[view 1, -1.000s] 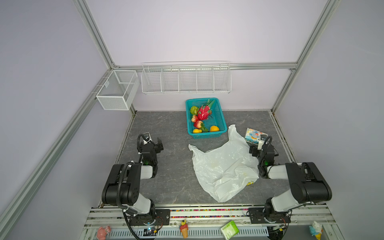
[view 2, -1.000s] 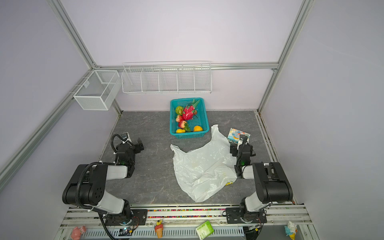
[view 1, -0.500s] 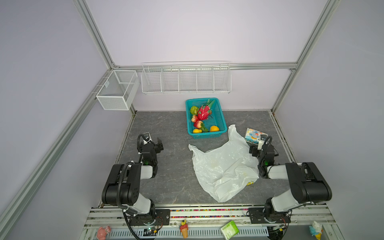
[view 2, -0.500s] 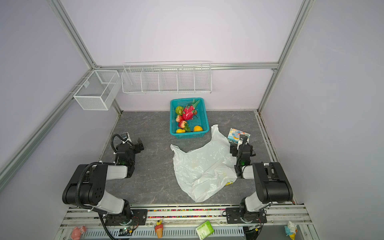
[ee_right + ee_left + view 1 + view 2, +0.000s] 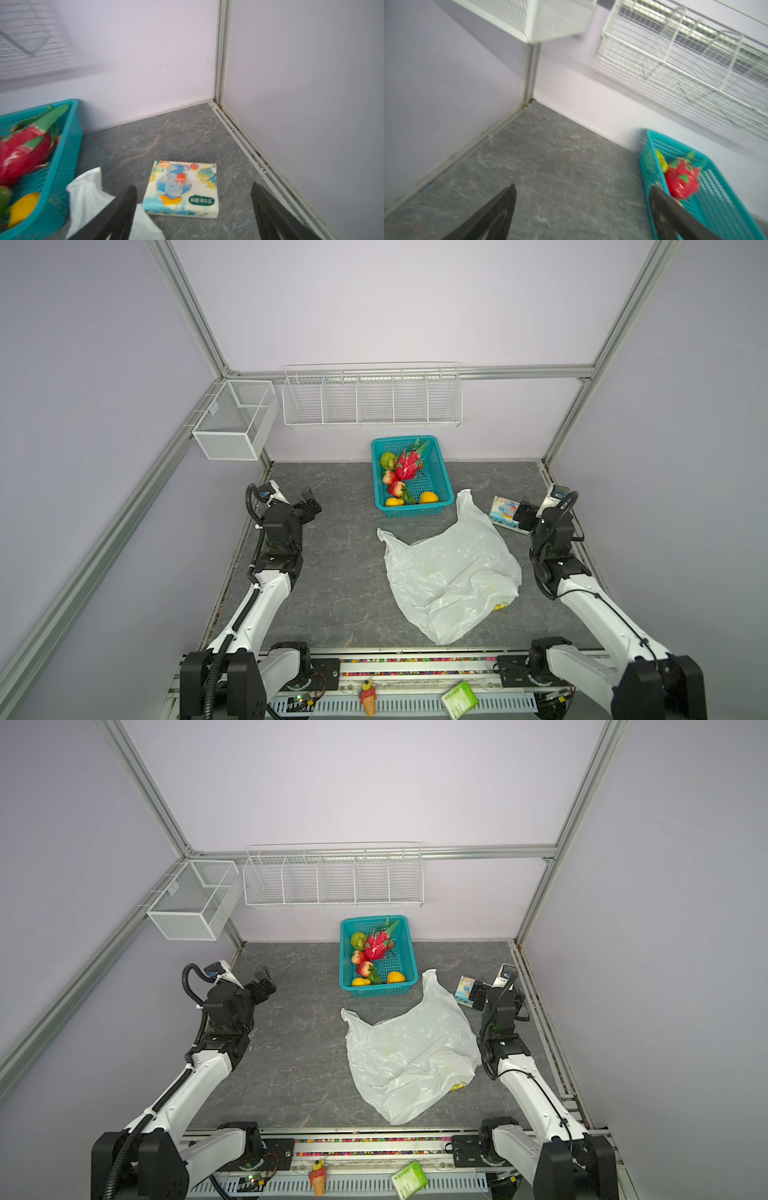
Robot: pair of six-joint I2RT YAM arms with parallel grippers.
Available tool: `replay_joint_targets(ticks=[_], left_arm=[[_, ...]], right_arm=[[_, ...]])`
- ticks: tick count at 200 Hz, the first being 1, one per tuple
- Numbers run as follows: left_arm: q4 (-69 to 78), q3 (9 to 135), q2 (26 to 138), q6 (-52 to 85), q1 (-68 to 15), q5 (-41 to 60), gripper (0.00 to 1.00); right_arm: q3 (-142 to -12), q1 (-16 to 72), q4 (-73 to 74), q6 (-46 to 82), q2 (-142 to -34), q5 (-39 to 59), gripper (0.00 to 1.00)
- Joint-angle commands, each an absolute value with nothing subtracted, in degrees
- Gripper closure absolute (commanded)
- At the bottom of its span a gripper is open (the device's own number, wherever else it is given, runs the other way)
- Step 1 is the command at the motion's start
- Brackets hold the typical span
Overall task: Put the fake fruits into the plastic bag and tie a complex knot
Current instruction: 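Reach both grippers to the white bag and grasp its two handles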
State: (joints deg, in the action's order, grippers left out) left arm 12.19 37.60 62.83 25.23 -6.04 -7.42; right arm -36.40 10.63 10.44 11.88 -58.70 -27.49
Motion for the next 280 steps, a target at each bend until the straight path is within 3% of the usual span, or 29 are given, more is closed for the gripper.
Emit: replay_joint_targets(ticks=[1, 22, 55, 91, 153, 178, 234, 280], left_arm=[[0.5, 35.7, 61.4, 34.5, -13.5, 1.5, 0.00], [-3.3, 36.7, 63.3, 36.2, -22.6, 0.0, 0.01], [-5.6, 41.7, 74.0, 39.1, -32.4, 1.8, 0.06], [-1.9, 43.7, 84.1, 40.6, -36.3, 3.9, 0.14], [9.1, 43.4, 88.4, 44.0, -40.9, 10.2, 0.69], [15.6, 41.3, 88.2, 46.3, -42.5, 10.6, 1.00], [25.7, 40.1, 86.4, 51.7, -45.5, 8.7, 1.00], [25.6, 42.7, 83.9, 47.3, -49.9, 7.0, 1.00]], right_arm=[[-39.4, 18.9, -7.0, 16.9, -61.3, -25.1, 0.11], [-42.5, 25.4, -10.6, 16.0, -65.9, -21.3, 0.11], [-44.5, 26.9, -11.3, 17.1, -71.3, -19.7, 0.09], [-45.4, 27.3, -11.8, 18.3, -73.6, -17.0, 0.09], [-48.5, 26.6, -17.9, 21.5, -75.4, -12.0, 0.08], [-50.0, 25.8, -19.4, 26.8, -75.4, -8.4, 0.07], [-54.7, 27.3, -23.4, 31.4, -79.4, -10.6, 0.06], [-56.8, 27.1, -26.0, 29.5, -82.1, -19.9, 0.06]])
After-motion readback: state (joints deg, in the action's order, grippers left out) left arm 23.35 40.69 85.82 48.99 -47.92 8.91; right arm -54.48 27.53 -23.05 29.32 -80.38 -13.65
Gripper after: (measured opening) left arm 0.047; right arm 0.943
